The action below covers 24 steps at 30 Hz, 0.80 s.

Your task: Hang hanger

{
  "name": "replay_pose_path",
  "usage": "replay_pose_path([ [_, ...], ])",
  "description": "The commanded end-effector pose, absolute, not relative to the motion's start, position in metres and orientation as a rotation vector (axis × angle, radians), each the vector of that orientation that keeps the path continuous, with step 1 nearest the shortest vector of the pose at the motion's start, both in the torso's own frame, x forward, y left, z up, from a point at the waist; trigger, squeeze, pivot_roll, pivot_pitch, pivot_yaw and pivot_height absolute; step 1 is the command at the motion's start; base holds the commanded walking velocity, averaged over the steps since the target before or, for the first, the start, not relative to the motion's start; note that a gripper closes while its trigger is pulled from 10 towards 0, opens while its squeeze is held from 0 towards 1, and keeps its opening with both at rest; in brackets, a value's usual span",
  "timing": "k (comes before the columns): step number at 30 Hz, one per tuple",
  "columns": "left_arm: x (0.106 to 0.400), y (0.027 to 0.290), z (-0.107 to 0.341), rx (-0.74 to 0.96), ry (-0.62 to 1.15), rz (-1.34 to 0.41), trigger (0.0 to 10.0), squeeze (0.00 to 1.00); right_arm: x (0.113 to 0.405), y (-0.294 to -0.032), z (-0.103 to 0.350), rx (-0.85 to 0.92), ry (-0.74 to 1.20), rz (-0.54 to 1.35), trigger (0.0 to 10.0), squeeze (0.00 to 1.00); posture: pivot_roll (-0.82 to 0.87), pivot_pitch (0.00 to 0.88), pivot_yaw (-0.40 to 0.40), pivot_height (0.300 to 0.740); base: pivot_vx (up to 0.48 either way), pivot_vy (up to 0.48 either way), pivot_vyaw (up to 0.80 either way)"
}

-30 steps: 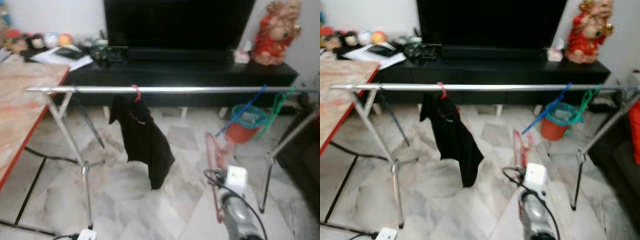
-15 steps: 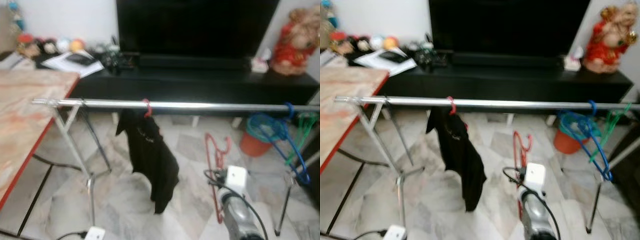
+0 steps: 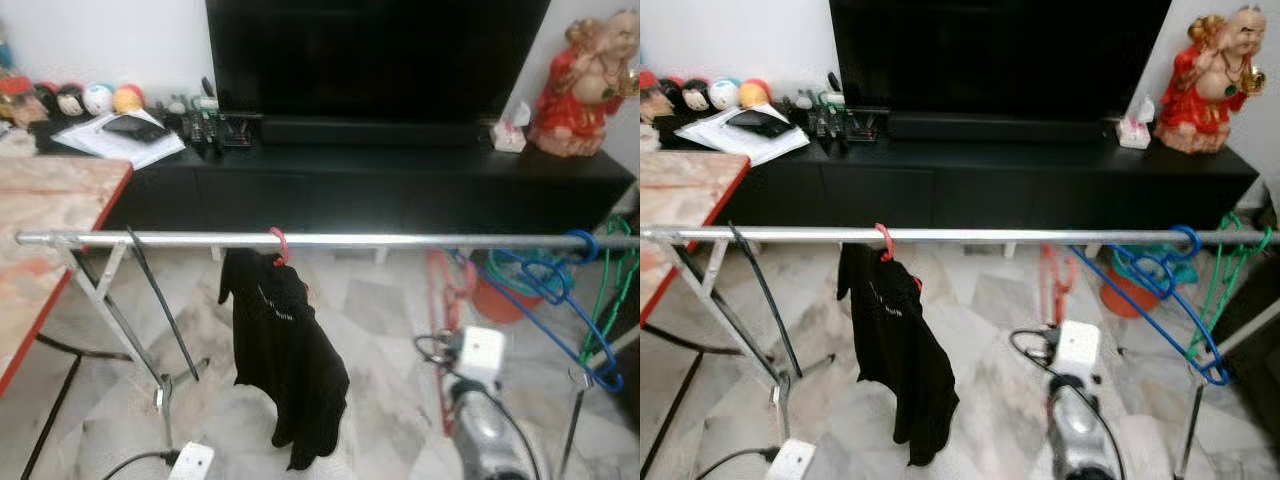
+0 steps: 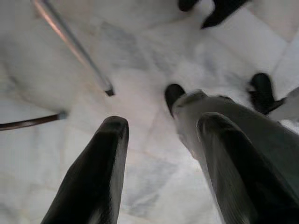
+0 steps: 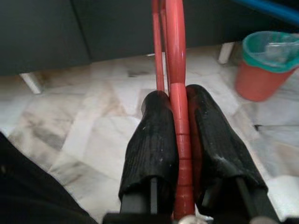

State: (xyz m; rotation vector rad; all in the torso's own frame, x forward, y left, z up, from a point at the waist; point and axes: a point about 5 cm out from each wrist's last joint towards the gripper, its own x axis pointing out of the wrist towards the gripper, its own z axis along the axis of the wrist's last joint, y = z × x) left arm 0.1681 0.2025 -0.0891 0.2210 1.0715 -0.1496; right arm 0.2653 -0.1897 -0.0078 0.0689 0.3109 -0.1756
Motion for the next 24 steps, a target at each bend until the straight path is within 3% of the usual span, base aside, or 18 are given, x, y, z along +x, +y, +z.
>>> replay_pose_path([
  [1,0.160,0.197,-0.093,0.226,1.097,-0.175,10.0,0.00,0.263,-0.200,-0.004,0.046,0.277,-0.211,10.0,0.00,-0.13,0.000,-0.029,0.740,0.000,0.000,0.00],
  [11,0.161,0.197,-0.093,0.241,1.100,-0.193,10.0,0.00,0.259,-0.206,-0.002,0.013,0.237,-0.210,10.0,0.00,-0.13,0.000,-0.027,0.740,0.000,0.000,0.00],
  [24,0.161,0.198,-0.093,0.247,1.099,-0.192,10.0,0.00,0.302,-0.209,0.033,-0.028,0.188,-0.152,10.0,0.00,-0.12,0.000,-0.027,0.740,0.000,0.000,0.00],
])
